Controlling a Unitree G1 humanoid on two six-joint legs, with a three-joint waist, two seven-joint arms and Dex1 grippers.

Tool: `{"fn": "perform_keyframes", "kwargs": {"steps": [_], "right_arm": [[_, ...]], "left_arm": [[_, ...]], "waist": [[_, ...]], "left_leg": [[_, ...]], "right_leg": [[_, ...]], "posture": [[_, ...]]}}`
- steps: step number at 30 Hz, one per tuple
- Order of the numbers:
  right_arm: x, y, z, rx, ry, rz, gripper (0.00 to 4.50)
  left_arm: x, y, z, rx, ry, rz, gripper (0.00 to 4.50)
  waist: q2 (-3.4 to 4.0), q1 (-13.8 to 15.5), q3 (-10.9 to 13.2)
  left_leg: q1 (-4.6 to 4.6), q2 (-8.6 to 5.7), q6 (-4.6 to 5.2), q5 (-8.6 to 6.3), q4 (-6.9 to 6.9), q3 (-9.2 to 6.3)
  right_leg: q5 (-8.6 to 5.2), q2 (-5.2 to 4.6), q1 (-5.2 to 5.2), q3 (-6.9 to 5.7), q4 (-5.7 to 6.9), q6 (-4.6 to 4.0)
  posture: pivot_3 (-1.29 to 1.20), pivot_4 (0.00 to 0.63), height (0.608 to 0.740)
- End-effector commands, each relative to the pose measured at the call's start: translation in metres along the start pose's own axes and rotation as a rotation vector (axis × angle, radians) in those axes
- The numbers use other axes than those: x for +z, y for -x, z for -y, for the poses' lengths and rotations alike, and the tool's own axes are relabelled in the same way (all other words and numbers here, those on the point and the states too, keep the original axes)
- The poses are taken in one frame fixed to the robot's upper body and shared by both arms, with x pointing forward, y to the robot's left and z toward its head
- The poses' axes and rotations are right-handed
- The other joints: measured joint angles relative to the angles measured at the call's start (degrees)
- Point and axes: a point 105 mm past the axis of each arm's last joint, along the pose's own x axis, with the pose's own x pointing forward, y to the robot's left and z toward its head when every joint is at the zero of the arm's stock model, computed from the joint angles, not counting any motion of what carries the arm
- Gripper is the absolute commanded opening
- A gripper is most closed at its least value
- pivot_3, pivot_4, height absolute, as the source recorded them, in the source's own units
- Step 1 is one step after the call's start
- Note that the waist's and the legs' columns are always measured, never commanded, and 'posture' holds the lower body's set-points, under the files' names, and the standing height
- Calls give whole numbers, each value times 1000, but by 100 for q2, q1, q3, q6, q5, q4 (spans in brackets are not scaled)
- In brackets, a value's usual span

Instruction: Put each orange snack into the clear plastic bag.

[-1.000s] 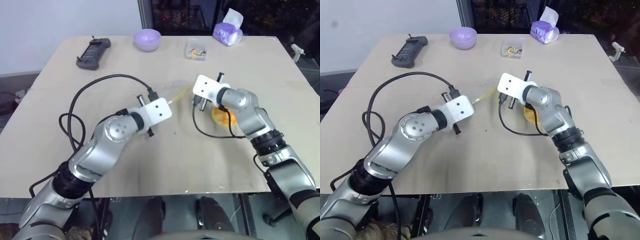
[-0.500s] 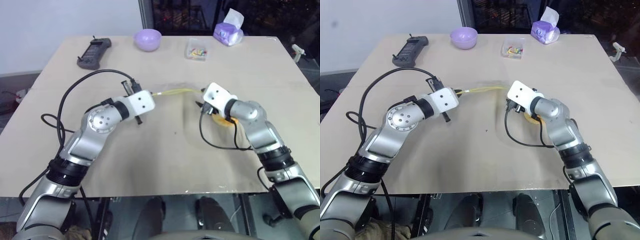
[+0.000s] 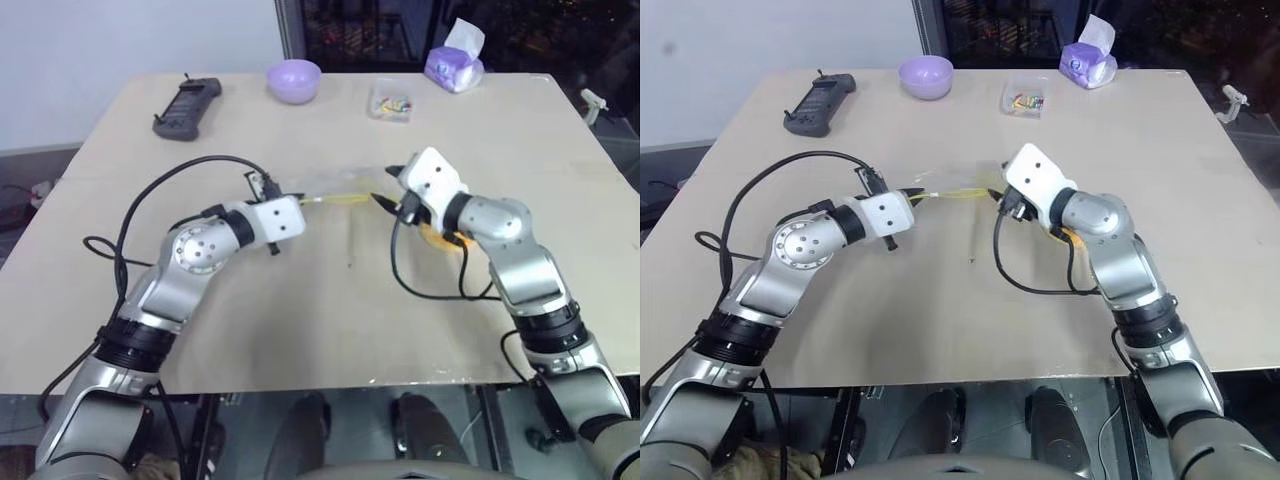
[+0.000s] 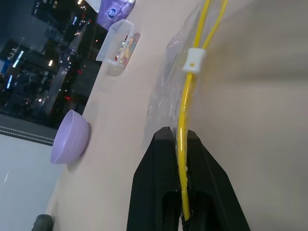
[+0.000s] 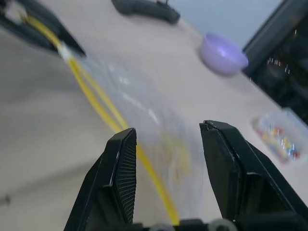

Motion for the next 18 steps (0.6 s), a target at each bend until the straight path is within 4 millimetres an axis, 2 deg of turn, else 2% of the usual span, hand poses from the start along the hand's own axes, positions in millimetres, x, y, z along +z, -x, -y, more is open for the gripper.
{"fn": "perform_keyframes", "kwargs": {"steps": [1, 8, 18], "right_arm": [[11, -9, -2, 4, 44, 33, 2288], [12, -16, -10, 36, 67, 37, 2288], [5, -23, -9, 26, 61, 10, 2288]], "left_arm": [[9, 5, -11, 41, -33, 32, 0], [10, 7, -11, 46, -32, 27, 0], [14, 9, -6, 34, -33, 41, 0]], "waist": [[0, 0, 0], [0, 3, 0], [0, -1, 0]], "left_leg": [[0, 0, 0, 0, 0, 0], [-1, 0, 0, 0, 0, 0], [0, 0, 0, 0, 0, 0]], "right_leg": [[0, 0, 0, 0, 0, 0], [0, 0, 0, 0, -1, 0], [0, 1, 0, 0, 1, 0]], "posture": [[0, 150, 740], [0, 150, 740], [0, 150, 740]]}}
